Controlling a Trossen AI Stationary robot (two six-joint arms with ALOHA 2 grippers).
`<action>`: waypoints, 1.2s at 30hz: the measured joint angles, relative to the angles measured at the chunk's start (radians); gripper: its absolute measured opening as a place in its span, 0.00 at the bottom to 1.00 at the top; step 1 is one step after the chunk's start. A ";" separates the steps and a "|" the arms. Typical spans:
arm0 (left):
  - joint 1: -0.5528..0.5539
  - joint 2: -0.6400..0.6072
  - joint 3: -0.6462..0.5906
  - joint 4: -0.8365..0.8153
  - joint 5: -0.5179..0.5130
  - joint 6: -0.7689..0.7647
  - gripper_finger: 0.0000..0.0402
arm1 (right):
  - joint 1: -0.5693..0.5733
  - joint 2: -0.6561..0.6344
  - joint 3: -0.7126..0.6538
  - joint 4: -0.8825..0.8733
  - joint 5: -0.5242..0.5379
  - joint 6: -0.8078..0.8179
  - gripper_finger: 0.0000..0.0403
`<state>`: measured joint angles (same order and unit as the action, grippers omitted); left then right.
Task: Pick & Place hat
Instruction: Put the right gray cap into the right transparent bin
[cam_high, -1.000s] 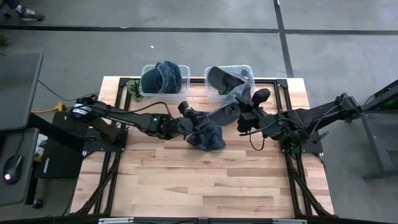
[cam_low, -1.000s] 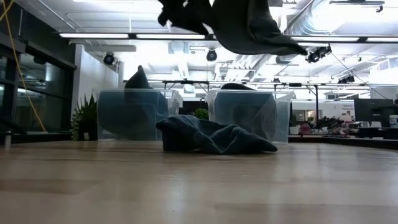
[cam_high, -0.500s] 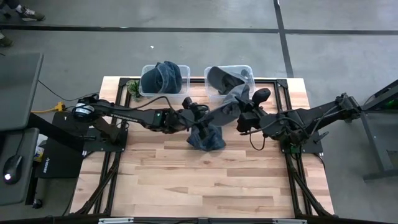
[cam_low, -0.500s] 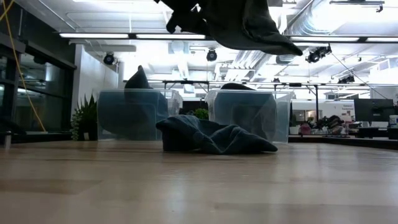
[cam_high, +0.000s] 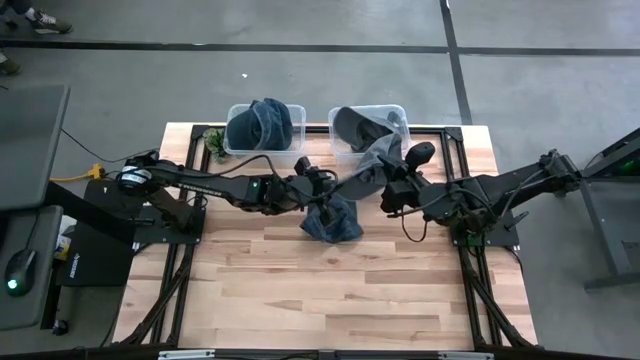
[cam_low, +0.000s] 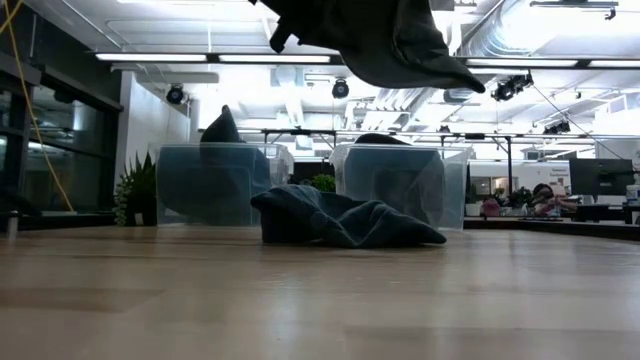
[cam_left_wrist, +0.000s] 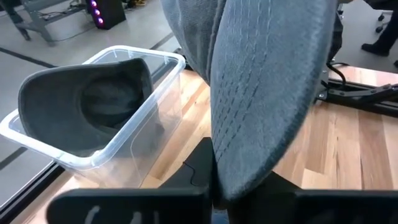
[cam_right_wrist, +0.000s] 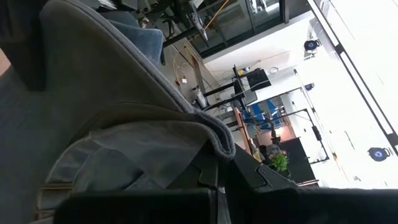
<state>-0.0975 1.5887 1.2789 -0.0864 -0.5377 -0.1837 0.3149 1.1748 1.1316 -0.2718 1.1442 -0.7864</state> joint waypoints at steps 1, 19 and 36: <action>0.000 0.000 0.000 -0.001 -0.001 0.001 0.02 | 0.000 0.000 0.000 0.000 0.000 0.000 0.00; -0.001 -0.008 0.050 -0.150 -0.145 0.054 0.02 | 0.110 -0.006 0.000 0.001 0.077 -0.111 0.37; -0.001 -0.010 0.303 -0.554 -0.263 0.167 0.02 | 0.133 0.008 0.000 0.207 0.021 -0.303 0.47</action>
<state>-0.0982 1.5791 1.5817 -0.6404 -0.8012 -0.0169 0.4478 1.1827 1.1316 -0.0653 1.1649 -1.0898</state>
